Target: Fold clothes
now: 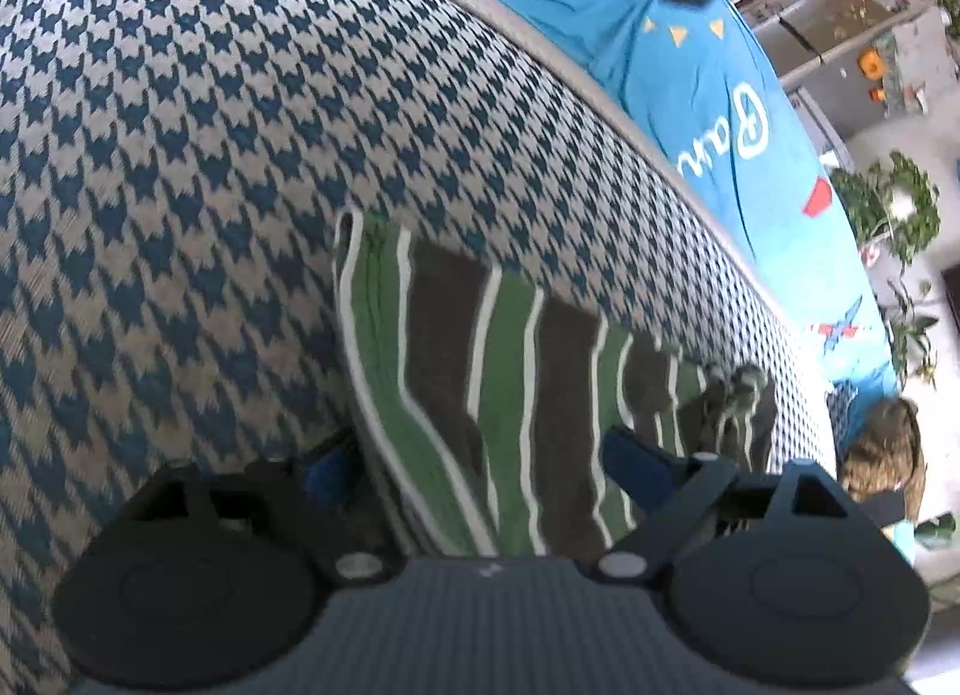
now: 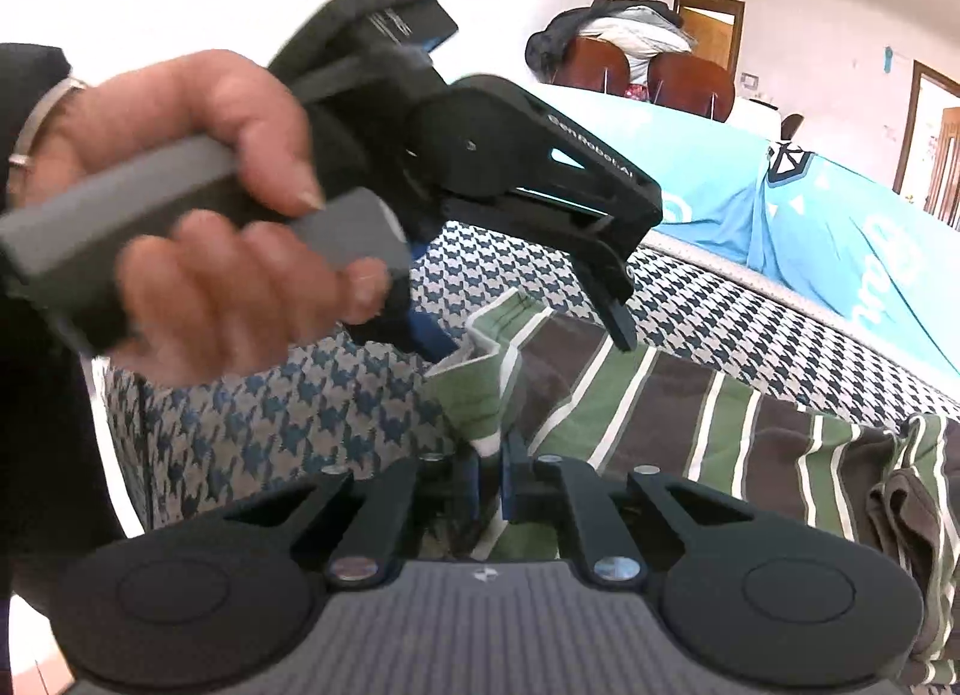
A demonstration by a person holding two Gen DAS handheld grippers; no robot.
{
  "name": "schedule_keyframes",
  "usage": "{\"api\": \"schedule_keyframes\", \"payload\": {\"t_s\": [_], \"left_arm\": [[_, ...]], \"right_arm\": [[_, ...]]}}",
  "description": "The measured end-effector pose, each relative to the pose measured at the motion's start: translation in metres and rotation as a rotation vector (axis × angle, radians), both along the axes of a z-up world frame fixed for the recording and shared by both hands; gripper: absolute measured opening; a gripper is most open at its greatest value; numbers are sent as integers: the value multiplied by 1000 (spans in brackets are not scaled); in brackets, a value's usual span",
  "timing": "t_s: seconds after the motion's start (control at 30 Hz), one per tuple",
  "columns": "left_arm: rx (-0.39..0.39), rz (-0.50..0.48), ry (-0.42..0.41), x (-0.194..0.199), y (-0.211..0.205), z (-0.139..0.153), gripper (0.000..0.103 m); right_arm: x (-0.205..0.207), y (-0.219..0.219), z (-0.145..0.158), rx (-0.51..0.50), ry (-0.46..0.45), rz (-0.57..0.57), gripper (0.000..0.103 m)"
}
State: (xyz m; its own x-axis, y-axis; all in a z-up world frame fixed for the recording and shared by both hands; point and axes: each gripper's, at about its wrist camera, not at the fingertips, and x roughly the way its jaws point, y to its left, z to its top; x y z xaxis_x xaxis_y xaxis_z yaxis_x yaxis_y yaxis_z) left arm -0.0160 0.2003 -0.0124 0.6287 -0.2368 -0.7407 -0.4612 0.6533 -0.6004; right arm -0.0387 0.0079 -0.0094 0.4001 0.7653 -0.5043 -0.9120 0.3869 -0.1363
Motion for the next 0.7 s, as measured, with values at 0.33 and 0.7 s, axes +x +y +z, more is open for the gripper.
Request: {"api": "schedule_keyframes", "payload": {"t_s": [0.33,0.7], "left_arm": [[13,67,-24,17,17,-6,58],[113,97,-26,17,9,-7,20]], "right_arm": [[-6,-23,17,27,10,-16,8],[-12,-26,10,1,-13,-13,8]]}}
